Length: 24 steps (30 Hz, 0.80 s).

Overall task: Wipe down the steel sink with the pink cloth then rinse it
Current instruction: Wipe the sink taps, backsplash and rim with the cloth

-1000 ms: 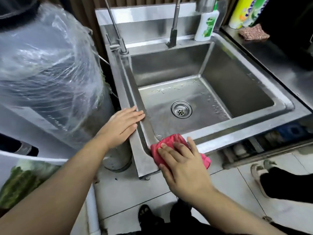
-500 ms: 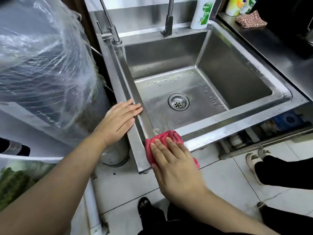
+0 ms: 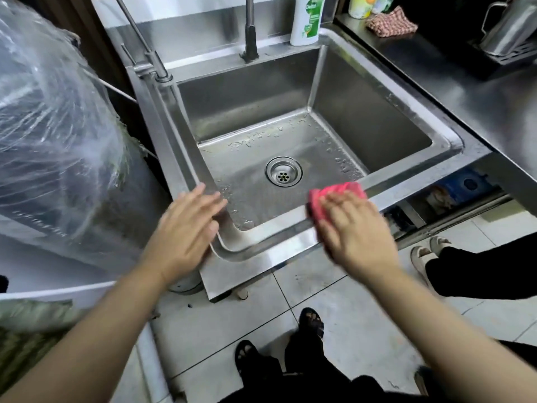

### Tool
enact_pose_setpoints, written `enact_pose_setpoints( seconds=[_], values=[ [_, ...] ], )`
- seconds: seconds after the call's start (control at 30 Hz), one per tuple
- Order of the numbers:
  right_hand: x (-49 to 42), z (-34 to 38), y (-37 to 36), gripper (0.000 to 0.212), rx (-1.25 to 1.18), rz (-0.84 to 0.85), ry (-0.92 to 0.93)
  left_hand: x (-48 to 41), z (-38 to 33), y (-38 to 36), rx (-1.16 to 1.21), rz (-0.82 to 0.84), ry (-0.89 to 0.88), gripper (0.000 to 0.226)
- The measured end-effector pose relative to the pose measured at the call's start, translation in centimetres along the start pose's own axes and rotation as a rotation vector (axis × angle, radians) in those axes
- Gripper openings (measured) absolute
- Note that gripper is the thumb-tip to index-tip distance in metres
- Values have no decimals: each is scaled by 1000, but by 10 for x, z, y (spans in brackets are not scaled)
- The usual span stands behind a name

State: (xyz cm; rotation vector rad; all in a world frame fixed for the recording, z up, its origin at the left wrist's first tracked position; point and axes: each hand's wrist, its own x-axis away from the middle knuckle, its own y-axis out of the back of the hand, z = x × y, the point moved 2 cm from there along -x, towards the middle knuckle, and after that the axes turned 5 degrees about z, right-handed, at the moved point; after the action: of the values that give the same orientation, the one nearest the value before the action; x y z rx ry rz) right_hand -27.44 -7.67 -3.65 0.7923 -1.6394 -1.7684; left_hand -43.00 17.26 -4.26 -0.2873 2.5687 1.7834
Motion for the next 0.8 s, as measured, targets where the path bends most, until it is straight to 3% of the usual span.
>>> enact_pose_setpoints(
  seconds=[0.07, 0.13, 0.27, 0.4, 0.5, 0.6, 0.73, 0.8],
  values=[
    [-5, -24, 6, 52, 5, -34, -110, 15, -37, -9, -13, 8, -27, 58],
    [-5, -2, 4, 50, -68, -99, -152, 31, -58, -17, 35, 3, -2, 56],
    [11, 84, -10, 42, -175, -132, 52, 47, -59, -26, 6, 11, 71, 54],
    [0, 43, -12, 44, -125, -58, 231, 47, -60, -29, -24, 18, 61, 52],
    [-16, -21, -5, 50, -102, -63, 10, 48, -61, -30, -27, -4, 74, 53],
    [-13, -11, -2, 49, -106, -120, -158, 48, -58, -31, -15, -15, 64, 53],
    [7, 93, -11, 44, -138, -121, 74, 46, -57, -32, -5, -20, 56, 53],
    [7, 98, -8, 43, -164, -79, 229, 46, -58, -32, -4, -18, 55, 54]
  ],
)
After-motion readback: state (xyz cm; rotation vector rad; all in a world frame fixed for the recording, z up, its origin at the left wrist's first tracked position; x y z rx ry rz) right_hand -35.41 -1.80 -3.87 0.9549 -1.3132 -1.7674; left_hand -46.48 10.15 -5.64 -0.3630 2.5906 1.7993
